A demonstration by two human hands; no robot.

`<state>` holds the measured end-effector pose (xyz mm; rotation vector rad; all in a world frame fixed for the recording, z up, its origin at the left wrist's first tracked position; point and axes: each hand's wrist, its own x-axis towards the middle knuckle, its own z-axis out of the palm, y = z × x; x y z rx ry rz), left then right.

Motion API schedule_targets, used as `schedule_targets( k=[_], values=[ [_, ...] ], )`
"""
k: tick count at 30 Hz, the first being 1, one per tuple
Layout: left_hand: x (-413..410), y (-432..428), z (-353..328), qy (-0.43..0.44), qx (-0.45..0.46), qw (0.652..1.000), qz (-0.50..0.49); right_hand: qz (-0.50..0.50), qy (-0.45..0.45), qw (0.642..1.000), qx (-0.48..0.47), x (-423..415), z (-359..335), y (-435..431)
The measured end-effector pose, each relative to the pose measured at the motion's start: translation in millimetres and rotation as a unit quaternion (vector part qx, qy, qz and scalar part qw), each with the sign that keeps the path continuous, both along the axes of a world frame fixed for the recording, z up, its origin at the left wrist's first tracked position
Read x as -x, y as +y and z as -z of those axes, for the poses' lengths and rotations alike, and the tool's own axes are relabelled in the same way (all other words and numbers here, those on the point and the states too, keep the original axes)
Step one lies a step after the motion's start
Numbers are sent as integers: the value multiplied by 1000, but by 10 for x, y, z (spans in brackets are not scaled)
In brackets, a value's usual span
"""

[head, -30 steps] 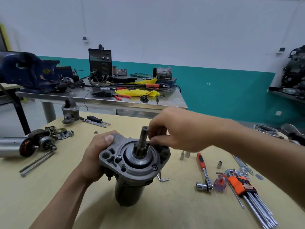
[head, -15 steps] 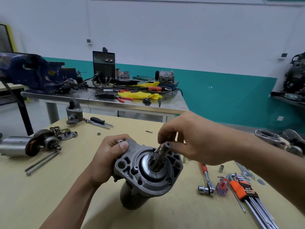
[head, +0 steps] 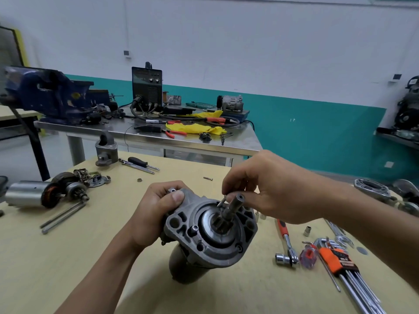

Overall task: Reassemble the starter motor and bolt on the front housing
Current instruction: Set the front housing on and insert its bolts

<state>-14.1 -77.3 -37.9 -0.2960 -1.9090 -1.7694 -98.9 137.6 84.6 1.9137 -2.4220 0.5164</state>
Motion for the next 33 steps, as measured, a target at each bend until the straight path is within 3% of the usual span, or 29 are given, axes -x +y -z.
schedule_targets(
  k=[5,13,15,18,20,28,33],
  values=[
    [-2,27,-14,4,8,1000,4,2,-26,1000,0,35,81,-80],
    [-22,28,-11,-10,-2,1000,5,-10,-216,976,-2,233,159,-135],
    [-20,28,-16,-12,-2,1000,3,17,-290,957,-17,282,244,-158],
    [-18,25,-14,-11,-5,1000,2,37,-445,892,-64,348,373,-205],
    [-22,20,-13,-12,-11,1000,3,26,-490,868,-71,345,439,-221],
    [-10,0,-3,-6,-12,1000,0,66,-527,847,-5,351,524,-217],
    [6,-39,12,5,-14,1000,-6,59,-495,867,-15,292,504,-291]
  ],
)
